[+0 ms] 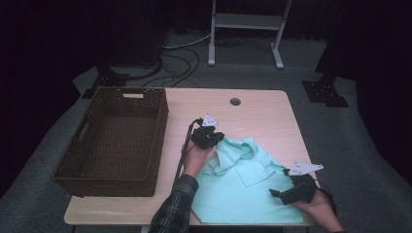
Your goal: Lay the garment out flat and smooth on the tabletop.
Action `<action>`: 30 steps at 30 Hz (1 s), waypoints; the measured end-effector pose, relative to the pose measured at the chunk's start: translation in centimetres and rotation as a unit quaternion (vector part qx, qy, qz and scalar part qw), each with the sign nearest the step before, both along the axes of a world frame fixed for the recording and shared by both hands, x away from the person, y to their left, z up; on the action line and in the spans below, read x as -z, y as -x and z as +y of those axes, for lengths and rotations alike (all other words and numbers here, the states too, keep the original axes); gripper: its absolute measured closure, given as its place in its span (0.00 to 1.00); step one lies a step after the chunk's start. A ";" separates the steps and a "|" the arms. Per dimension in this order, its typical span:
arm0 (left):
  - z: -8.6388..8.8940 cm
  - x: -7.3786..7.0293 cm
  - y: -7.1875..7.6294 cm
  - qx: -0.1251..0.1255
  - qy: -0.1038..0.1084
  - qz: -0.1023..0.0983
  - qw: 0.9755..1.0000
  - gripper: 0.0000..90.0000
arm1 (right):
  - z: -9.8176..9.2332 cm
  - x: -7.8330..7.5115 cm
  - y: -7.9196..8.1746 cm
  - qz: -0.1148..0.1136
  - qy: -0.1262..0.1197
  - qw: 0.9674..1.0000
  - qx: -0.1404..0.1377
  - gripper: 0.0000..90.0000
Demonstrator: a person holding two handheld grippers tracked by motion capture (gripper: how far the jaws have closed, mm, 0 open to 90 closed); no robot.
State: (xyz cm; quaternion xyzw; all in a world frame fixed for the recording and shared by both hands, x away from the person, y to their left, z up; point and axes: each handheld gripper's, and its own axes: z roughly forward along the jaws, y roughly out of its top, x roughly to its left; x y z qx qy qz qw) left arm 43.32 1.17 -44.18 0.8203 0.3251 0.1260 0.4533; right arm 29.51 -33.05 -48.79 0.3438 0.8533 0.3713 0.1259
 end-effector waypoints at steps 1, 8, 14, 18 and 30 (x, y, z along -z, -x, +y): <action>0.1 -0.1 -0.1 -0.001 0.001 -0.001 1.000 0.95 | 0.0 0.0 0.0 0.000 0.000 1.000 0.000 0.00; 1.0 -0.4 -0.8 -0.013 0.005 -0.006 1.000 0.95 | 0.0 0.0 0.0 0.000 0.001 1.000 0.000 0.00; 1.5 -0.8 -1.6 -0.024 0.005 -0.010 1.000 0.95 | 0.0 0.0 0.0 -0.001 0.000 1.000 0.000 0.00; 1.9 -1.0 -2.1 -0.033 0.008 -0.012 0.999 0.95 | 0.0 0.0 0.0 0.000 0.000 1.000 0.000 0.00; 3.3 -1.1 -3.8 -0.058 0.015 -0.010 0.998 0.95 | -0.1 0.0 0.6 -0.007 0.015 1.000 0.003 0.00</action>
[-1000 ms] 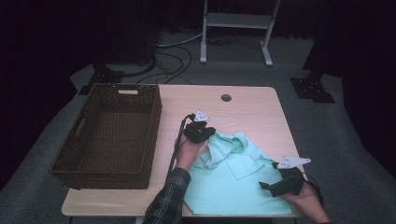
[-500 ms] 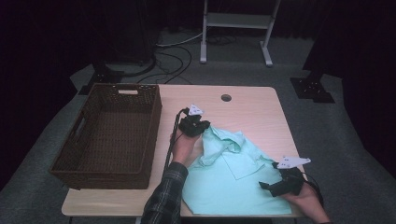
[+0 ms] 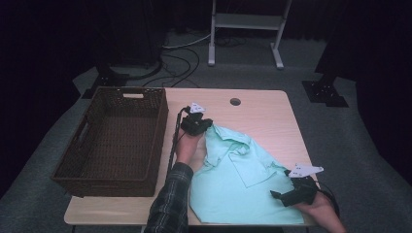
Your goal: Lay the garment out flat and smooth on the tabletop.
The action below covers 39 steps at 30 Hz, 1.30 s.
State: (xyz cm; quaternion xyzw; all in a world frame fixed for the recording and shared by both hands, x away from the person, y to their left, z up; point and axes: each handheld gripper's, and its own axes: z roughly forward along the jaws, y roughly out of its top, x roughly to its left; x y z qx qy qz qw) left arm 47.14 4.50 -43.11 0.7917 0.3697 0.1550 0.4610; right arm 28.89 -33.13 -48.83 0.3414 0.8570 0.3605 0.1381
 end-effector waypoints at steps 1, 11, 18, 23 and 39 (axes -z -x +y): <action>0.1 0.0 -0.2 -0.001 0.000 0.000 1.000 0.95 | 0.0 0.0 0.1 0.001 -0.001 1.000 0.000 0.00; 1.0 0.3 -1.9 -0.014 0.001 0.004 1.000 0.95 | -0.5 0.0 0.4 0.000 0.000 1.000 -0.004 0.00; 1.3 0.6 -3.1 -0.026 -0.011 0.009 1.000 0.95 | -0.5 0.0 0.4 -0.001 0.000 1.000 -0.003 0.00; 1.3 1.1 -3.5 -0.045 -0.029 0.013 0.998 0.81 | -0.5 0.0 0.3 -0.001 0.000 1.000 -0.002 0.00; -0.7 1.1 0.2 -0.013 -0.013 0.016 1.000 0.75 | -0.4 0.0 0.3 0.000 0.000 1.000 0.001 0.00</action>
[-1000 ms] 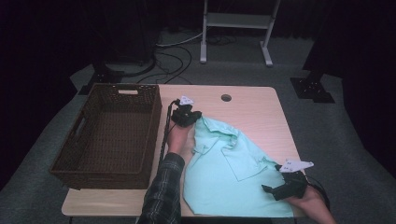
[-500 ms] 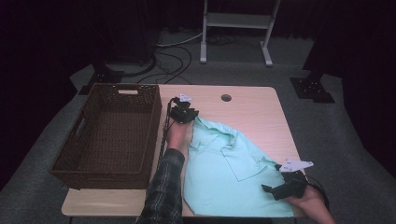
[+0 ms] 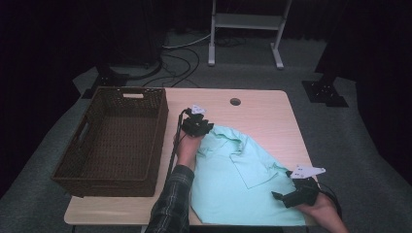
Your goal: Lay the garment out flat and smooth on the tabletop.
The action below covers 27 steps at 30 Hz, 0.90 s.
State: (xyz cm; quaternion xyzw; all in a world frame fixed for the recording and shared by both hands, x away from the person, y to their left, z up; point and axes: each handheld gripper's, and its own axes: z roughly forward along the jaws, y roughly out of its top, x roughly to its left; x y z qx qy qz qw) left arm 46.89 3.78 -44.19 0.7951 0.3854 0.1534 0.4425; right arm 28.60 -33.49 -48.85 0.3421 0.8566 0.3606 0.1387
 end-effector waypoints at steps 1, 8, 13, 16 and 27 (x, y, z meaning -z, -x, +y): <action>-0.2 0.0 0.2 0.001 0.002 0.002 1.000 0.75 | 0.0 0.0 0.0 0.000 0.000 1.000 0.000 0.00; -1.5 0.2 1.3 0.013 0.004 0.006 1.000 0.74 | -0.2 0.0 0.1 0.000 0.000 1.000 -0.001 0.00; -2.5 0.4 2.4 0.022 0.004 0.006 1.000 0.74 | -0.6 0.0 0.2 -0.001 0.001 1.000 -0.001 0.00; -3.5 0.9 2.9 0.026 -0.005 0.006 1.000 0.74 | -0.8 0.0 0.3 0.001 0.000 1.000 -0.001 0.00; -6.8 2.3 3.0 0.041 -0.027 0.010 0.999 0.74 | -1.7 0.0 0.6 0.000 0.001 1.000 0.005 0.00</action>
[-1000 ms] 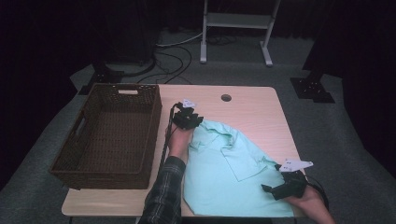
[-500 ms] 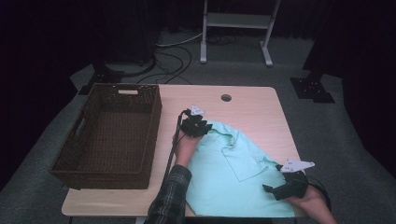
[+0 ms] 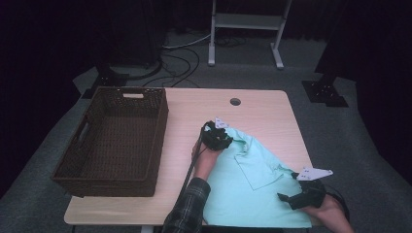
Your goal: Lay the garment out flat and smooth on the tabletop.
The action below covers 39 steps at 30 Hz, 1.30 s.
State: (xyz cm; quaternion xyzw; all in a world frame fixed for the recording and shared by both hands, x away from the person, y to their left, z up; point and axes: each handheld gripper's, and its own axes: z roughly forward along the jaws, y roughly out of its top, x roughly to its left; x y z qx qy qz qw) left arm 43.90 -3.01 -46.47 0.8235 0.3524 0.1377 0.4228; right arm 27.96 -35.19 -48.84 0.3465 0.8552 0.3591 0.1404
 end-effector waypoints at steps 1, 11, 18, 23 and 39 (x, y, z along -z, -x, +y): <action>-0.2 0.1 -0.1 0.001 -0.003 -0.001 1.000 0.74 | 0.0 0.0 0.0 0.000 0.000 1.000 0.000 0.00; -1.3 1.4 -0.6 0.001 -0.029 0.004 1.000 0.74 | 0.0 0.0 0.0 0.000 -0.001 1.000 -0.002 0.00; -0.8 1.6 -0.9 -0.009 -0.024 -0.005 1.000 0.92 | 0.0 0.0 0.0 0.000 -0.001 1.000 -0.002 0.00; -0.3 1.4 -1.2 -0.007 -0.008 0.003 1.000 0.96 | 0.0 0.0 0.0 -0.001 -0.001 1.000 -0.002 0.00; 2.3 -1.1 -1.1 -0.018 0.028 -0.012 0.999 0.96 | 0.0 0.0 0.0 -0.001 -0.001 1.000 -0.001 0.00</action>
